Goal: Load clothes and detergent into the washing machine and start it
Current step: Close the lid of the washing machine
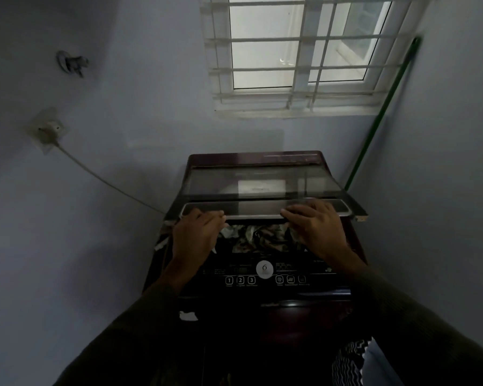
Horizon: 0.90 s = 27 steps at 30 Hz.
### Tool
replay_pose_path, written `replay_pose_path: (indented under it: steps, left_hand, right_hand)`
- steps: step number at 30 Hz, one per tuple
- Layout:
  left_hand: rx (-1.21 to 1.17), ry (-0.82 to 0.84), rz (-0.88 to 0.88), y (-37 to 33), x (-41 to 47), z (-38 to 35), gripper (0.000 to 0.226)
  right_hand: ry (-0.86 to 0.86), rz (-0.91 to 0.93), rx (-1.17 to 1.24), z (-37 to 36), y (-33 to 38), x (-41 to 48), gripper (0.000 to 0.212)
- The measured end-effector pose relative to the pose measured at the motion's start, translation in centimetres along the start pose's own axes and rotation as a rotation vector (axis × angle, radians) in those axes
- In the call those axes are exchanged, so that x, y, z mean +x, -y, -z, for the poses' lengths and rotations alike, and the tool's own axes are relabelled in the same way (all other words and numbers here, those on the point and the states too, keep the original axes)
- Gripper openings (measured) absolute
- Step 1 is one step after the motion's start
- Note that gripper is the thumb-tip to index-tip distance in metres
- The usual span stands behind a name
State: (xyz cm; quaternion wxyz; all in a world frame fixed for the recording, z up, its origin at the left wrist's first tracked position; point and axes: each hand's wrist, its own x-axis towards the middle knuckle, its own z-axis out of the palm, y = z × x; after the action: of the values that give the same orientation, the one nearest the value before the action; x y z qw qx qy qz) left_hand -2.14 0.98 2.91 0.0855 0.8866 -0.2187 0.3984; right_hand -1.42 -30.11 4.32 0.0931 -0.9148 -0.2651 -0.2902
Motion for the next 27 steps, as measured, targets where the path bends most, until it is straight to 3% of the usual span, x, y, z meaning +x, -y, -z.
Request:
replay_pose_path:
  steps: [5,9,13,27]
  left_hand:
    - [0.007,0.043,-0.005,-1.1,-4.1,-1.9,0.036]
    - [0.046,0.057,-0.024,-1.3,-5.1,-2.4,0.012]
    - [0.03,0.081,-0.041,-1.3,-5.8,-2.9,0.011]
    - [-0.01,0.145,-0.094,-0.7,-6.9,-4.0,0.015]
  right_hand:
    - [0.087,0.046,0.015,-2.9,1.2,-3.4,0.056]
    - [0.198,0.024,0.027,-4.3,1.0,-4.8,0.063]
    - [0.272,0.015,0.04,-4.9,1.3,-5.5,0.072]
    - [0.308,-0.022,0.1,-5.7,1.5,-6.2,0.066]
